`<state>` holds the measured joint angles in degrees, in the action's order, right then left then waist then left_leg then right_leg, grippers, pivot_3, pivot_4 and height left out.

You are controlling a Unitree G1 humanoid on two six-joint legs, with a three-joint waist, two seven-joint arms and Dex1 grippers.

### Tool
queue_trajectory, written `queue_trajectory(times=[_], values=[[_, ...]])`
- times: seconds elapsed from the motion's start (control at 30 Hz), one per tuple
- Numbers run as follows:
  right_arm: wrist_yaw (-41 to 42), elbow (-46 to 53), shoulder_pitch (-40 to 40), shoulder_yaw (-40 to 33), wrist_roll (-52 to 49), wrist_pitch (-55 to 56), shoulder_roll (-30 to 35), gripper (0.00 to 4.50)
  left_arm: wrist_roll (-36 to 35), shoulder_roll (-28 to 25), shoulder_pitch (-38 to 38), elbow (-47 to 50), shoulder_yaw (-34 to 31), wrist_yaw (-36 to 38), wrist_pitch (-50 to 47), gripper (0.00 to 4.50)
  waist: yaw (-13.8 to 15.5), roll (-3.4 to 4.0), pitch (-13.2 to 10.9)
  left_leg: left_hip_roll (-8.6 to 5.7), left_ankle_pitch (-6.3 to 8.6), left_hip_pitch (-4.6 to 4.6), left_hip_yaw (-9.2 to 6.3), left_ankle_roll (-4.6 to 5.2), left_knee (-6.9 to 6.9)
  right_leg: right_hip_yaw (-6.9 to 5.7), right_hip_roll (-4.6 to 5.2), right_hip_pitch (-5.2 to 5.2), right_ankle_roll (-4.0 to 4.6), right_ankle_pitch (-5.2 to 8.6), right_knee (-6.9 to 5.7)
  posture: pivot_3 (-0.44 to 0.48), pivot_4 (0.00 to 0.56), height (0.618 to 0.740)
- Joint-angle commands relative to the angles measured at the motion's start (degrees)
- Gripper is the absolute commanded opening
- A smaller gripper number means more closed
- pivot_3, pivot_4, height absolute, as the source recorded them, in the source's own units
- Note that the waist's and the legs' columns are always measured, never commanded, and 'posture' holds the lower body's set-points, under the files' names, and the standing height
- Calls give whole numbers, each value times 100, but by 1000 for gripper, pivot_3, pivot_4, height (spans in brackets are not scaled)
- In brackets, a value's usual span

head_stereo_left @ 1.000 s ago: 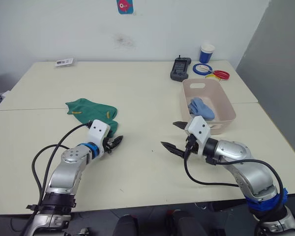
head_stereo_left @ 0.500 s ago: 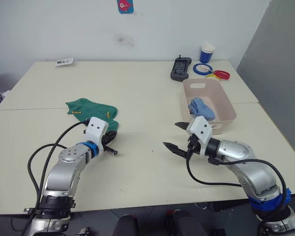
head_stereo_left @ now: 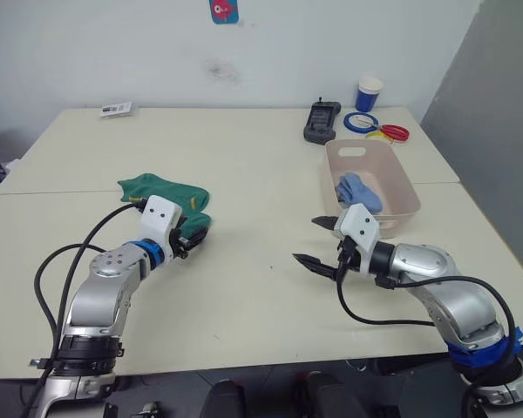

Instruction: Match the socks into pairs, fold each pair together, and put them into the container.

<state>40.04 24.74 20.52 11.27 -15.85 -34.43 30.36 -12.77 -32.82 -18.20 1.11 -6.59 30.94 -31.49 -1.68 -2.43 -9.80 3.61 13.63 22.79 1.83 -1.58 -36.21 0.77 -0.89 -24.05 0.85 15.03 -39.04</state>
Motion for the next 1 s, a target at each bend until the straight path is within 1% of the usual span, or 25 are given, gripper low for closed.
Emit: queue_trajectory(times=[0.03,0.07,0.13,0.27,0.37,0.5,0.6,0.63,0.7,0.73,0.77,0.93,1.0], values=[[4,252,18,-155,-91,16,16,4500,177,-220,-25,-21,82,25,-114,4179,-12,0,0,1,0,-1,0,0,0,0,-1,0,0,0,-1,0,150,740],[-6,244,17,-154,-86,24,16,4500,282,-270,-34,-75,150,-29,-145,4464,-12,0,0,1,0,-2,0,0,0,1,-2,0,0,0,-1,0,150,740],[-24,237,0,-147,-68,46,12,4500,416,-327,-79,-234,234,-112,-224,4488,-9,0,0,1,0,-2,0,0,0,1,-2,0,0,0,-2,0,150,740],[-74,244,-23,-120,-38,75,-26,4500,299,-279,-229,-594,182,-7,-467,4488,4,-1,1,-1,0,1,1,0,-2,0,-1,0,0,0,0,0,150,740],[-119,237,-14,-91,-18,89,-74,4500,190,-232,-370,-914,116,82,-492,3896,0,-1,1,-1,0,-1,1,0,-2,1,-1,1,0,0,-2,0,150,740],[-159,224,27,-44,2,92,-135,4500,175,-276,-492,-1199,174,265,-302,2566,-8,-1,1,1,0,-5,1,0,-2,2,-2,1,0,0,-5,0,150,740],[-142,189,49,-39,18,111,-143,4500,161,-266,-506,-1254,150,296,-202,1546,-8,-1,1,1,0,-5,2,0,-2,2,-2,1,0,0,-6,0,150,740],[-139,187,52,-41,19,112,-143,4500,156,-266,-500,-1252,141,298,-185,1269,-7,-1,1,0,0,-4,2,0,-2,4,-2,1,0,0,-5,0,150,740],[-119,169,58,-59,11,121,-130,4500,29,-214,-427,-1071,65,326,-213,646,-5,-1,1,0,0,-4,3,0,-2,4,0,1,0,0,-5,0,150,740],[-111,168,52,-68,6,124,-122,4500,-2,-220,-360,-945,50,338,-230,266,-6,-1,1,0,0,-4,3,0,-2,4,0,1,0,0,-5,0,150,740],[-99,164,38,-76,4,129,-108,4500,-39,-228,-268,-772,20,340,-247,22,-7,-1,1,0,0,-3,3,0,-2,4,0,1,0,0,-4,0,150,740],[-33,174,-47,-131,-27,140,-22,4500,-498,-284,418,526,-208,487,-690,22,-3,0,0,3,0,-1,1,0,-2,5,2,-1,0,0,-2,0,150,740],[31,145,-69,-152,-30,173,41,4500,-784,-410,834,1385,-171,636,-1106,22,-1,-1,0,3,0,1,1,-1,-2,2,4,-1,0,0,-2,0,150,740]])
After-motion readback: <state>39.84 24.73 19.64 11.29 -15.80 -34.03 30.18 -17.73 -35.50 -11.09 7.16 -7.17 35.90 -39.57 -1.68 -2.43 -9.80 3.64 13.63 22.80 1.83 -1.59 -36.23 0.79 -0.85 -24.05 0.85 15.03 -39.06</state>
